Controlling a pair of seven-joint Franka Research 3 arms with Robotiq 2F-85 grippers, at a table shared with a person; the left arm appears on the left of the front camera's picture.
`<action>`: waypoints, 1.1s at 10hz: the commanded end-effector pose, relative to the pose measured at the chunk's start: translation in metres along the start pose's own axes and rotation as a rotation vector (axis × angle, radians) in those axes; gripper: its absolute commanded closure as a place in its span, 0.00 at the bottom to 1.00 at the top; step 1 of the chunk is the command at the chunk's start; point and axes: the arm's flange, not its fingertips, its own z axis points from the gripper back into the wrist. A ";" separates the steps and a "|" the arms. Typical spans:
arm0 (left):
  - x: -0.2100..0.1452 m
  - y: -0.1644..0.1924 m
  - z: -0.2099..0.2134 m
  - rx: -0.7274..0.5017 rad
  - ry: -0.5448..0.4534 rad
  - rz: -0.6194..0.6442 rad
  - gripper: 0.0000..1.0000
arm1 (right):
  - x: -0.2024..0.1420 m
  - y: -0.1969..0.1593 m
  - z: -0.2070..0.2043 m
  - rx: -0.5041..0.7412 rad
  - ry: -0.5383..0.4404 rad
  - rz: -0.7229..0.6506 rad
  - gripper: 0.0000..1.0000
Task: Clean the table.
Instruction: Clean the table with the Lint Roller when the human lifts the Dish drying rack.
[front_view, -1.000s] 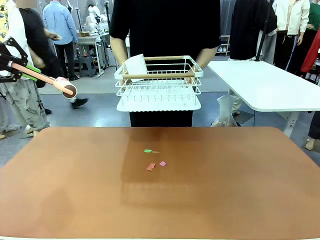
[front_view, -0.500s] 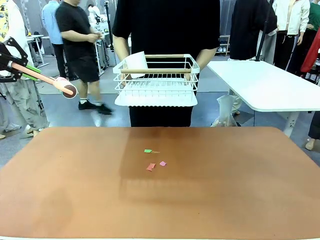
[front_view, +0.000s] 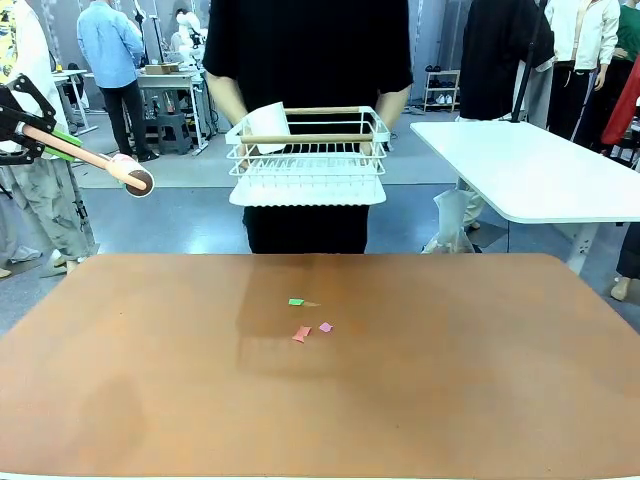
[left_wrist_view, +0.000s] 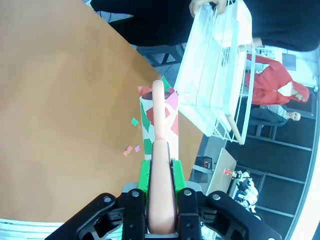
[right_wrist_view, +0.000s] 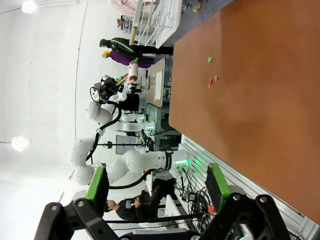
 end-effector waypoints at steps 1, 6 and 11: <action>0.009 -0.006 0.009 -0.025 0.035 -0.071 0.79 | -0.002 0.004 0.000 0.011 -0.002 0.004 0.00; 0.032 -0.025 -0.037 0.037 0.274 -0.523 0.79 | -0.002 0.004 0.000 0.011 -0.002 0.004 0.00; 0.016 -0.007 -0.099 0.136 0.332 -0.628 0.79 | -0.002 0.004 0.000 0.011 -0.002 0.004 0.00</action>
